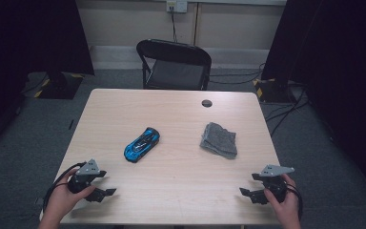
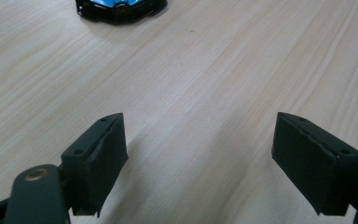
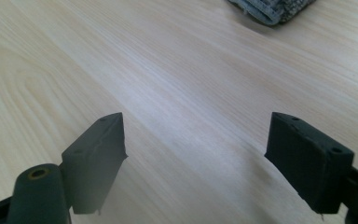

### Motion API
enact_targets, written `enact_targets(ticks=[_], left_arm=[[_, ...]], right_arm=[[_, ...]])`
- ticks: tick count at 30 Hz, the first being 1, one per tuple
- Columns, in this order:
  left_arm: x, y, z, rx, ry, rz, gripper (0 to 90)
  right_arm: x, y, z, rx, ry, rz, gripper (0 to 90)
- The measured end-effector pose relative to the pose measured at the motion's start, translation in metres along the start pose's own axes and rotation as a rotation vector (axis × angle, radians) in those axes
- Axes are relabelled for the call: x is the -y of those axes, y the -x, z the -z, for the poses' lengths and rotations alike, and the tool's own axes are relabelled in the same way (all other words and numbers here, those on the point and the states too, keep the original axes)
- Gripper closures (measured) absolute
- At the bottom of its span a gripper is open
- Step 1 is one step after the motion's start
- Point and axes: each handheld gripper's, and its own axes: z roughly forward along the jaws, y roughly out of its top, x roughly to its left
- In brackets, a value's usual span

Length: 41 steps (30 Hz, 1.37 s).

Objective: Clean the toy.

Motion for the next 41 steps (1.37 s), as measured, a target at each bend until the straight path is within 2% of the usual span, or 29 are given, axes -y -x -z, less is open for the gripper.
enact_targets(ticks=[2, 7, 10, 13, 21, 26, 28, 29, 41], left_arm=[[0.002, -0.001, -0.001, -0.001, -0.002, 0.006, 17.7], [0.007, -0.006, -0.002, -0.037, -0.029, -0.016, 17.7], [0.008, -0.007, -0.003, -0.046, -0.028, -0.035, 17.5], [0.009, -0.008, -0.004, -0.048, -0.018, -0.035, 15.7], [0.013, -0.009, -0.005, -0.047, 0.016, -0.030, 14.2], [0.016, -0.009, -0.009, -0.043, 0.050, -0.033, 6.9], [0.017, -0.010, -0.011, -0.038, 0.059, -0.040, 4.9], [0.017, -0.009, -0.012, -0.034, 0.060, -0.048, 0.0], [0.017, -0.009, -0.012, -0.039, 0.061, -0.044, 0.0]], right_arm=[[0.001, 0.002, -0.001, 0.005, -0.002, 0.005, 18.9], [0.002, 0.004, -0.004, 0.034, -0.024, 0.034, 18.9], [0.004, 0.005, -0.008, 0.046, -0.042, 0.052, 17.8], [0.005, 0.006, -0.010, 0.056, -0.054, 0.062, 17.3], [0.008, 0.009, -0.012, 0.052, -0.031, 0.049, 14.4], [0.012, 0.009, -0.017, 0.053, 0.030, 0.047, 9.5], [0.012, 0.009, -0.017, 0.053, 0.030, 0.047, 9.3], [0.012, 0.009, -0.018, 0.052, 0.030, 0.047, 8.9], [0.010, 0.010, -0.020, 0.048, 0.023, 0.051, 5.4]])
